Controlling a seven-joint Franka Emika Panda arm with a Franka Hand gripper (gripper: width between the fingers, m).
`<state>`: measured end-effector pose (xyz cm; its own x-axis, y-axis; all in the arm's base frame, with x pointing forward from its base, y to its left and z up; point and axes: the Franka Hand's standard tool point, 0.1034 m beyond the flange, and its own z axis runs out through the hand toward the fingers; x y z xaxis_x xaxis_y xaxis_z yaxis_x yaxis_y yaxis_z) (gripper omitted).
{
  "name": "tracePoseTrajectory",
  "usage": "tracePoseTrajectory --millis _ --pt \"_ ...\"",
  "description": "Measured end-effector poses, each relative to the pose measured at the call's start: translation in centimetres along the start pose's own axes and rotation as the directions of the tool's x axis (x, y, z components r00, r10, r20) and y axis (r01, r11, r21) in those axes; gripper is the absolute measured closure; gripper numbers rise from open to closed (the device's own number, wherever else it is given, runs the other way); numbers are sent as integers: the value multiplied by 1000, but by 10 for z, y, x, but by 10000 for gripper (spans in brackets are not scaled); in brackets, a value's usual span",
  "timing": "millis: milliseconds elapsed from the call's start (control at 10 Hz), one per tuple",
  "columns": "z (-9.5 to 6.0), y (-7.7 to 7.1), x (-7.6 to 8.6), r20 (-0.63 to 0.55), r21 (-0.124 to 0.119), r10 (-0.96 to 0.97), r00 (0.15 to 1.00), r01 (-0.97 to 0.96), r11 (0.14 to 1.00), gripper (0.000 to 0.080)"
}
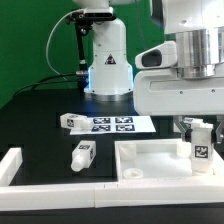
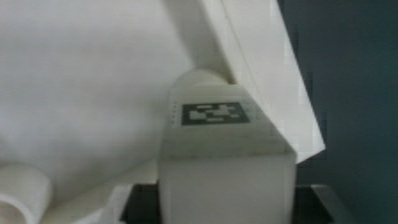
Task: Assemble one leg
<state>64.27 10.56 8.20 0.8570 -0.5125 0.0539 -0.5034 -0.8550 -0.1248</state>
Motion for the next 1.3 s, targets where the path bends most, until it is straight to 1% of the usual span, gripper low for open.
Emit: tracePoseTrajectory --millis 200,300,400,500,600,700,800,900,1000,1100,1200,1300 --pt "1 1 0 -3 -5 221 975 -221 975 515" --pt "1 3 1 -4 -6 393 920 -393 920 515" --pt "2 4 1 -1 -2 533 846 -533 846 514" --pt "3 6 0 8 12 697 717 -697 717 514" --pt "3 5 -1 16 15 824 567 -824 567 514" --pt "3 4 -2 19 10 884 467 -884 467 512" --pt "3 4 -2 19 8 895 445 -896 445 512" --pt "3 5 -2 19 9 895 446 -895 446 433" --pt "3 6 -3 14 0 831 557 -831 557 433" --pt "1 5 -3 16 -12 723 690 -723 691 253" --pt "1 2 -5 14 -11 556 831 -556 831 253" --pt "3 -3 -11 25 -15 430 902 -430 903 173"
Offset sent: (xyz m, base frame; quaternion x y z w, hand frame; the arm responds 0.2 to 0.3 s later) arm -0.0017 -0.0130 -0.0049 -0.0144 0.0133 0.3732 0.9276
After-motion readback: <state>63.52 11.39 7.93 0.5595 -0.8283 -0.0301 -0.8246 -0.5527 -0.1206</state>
